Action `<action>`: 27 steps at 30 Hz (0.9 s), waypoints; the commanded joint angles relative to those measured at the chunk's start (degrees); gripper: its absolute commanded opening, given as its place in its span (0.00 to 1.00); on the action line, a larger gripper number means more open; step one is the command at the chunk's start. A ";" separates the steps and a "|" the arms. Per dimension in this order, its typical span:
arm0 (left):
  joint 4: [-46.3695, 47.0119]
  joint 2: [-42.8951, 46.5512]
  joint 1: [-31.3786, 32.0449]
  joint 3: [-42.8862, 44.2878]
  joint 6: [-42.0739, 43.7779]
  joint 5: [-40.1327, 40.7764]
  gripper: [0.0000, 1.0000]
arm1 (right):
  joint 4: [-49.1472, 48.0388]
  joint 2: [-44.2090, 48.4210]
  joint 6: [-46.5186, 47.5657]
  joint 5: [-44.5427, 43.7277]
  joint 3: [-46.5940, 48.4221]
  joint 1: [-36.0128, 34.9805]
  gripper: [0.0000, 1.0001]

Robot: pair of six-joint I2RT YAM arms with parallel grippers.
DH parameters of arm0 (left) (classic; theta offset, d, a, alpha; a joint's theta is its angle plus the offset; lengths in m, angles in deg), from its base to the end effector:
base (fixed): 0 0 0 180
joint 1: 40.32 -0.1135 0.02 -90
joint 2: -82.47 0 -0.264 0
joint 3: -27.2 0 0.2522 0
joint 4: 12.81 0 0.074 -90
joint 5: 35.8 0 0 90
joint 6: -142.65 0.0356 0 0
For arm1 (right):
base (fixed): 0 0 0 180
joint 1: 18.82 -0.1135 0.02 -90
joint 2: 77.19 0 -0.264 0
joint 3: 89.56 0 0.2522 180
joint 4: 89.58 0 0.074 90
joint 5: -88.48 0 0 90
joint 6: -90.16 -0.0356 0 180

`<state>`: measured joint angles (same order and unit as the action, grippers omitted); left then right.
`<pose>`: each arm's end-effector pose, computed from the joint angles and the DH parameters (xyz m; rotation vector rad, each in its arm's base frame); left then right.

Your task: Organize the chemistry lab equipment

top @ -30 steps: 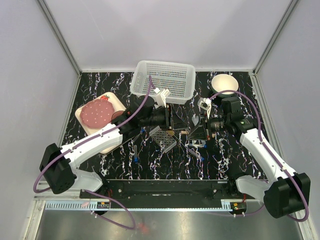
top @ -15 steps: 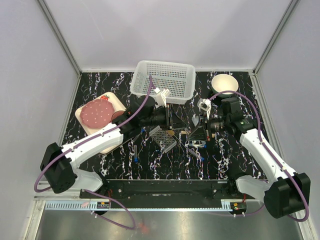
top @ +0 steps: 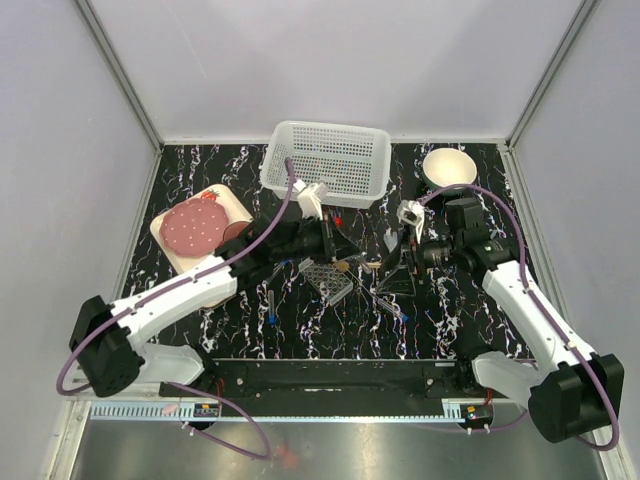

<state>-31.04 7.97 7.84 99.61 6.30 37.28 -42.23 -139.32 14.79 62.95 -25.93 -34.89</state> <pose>0.1943 -0.2325 0.3212 0.2578 2.1567 -1.3225 0.1938 0.0893 0.2894 -1.0578 1.8549 1.3150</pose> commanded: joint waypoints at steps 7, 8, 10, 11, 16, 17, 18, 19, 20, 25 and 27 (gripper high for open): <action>-3.35 8.67 0.09 -10.13 9.07 31.31 0.05 | 2.02 4.47 9.10 -1.98 -2.23 9.74 0.99; -3.27 8.15 0.09 -10.31 9.87 33.00 0.04 | 1.66 4.30 9.27 -1.98 -2.75 10.70 0.99; -2.74 5.69 0.09 -10.40 12.59 36.85 0.05 | 0.53 3.33 9.27 -1.98 -3.28 11.85 0.99; -1.87 4.72 0.09 -10.14 13.38 37.92 0.05 | 0.52 3.07 9.36 -2.41 -3.11 12.90 1.00; -0.63 -3.01 0.09 -5.84 18.31 42.93 0.05 | 0.61 3.41 9.71 -5.31 -3.11 14.58 1.00; -0.37 -3.98 0.09 -5.13 18.83 43.38 0.05 | 0.61 3.85 9.80 -5.40 -3.28 14.67 1.00; -0.19 -5.99 0.09 -4.61 19.53 43.56 0.05 | 0.69 4.29 9.89 -5.58 -3.28 14.84 1.00; 0.07 -7.05 0.09 -3.64 19.80 44.17 0.05 | 0.78 4.47 10.06 -5.67 -3.46 14.85 1.00; 0.42 -7.93 0.09 -3.20 19.89 44.44 0.05 | 0.87 4.47 10.24 -5.84 -3.46 14.93 1.00; 2.09 -12.86 0.09 -1.70 19.37 44.44 0.05 | 1.48 3.60 10.77 -5.93 -3.02 15.02 1.00; 2.71 -13.56 0.00 -1.61 19.02 44.18 0.05 | 1.66 3.51 11.03 -5.93 -3.02 15.02 1.00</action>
<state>-32.66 -4.55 7.84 95.26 24.57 79.02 -40.18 -135.96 24.08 57.55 -29.23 -20.18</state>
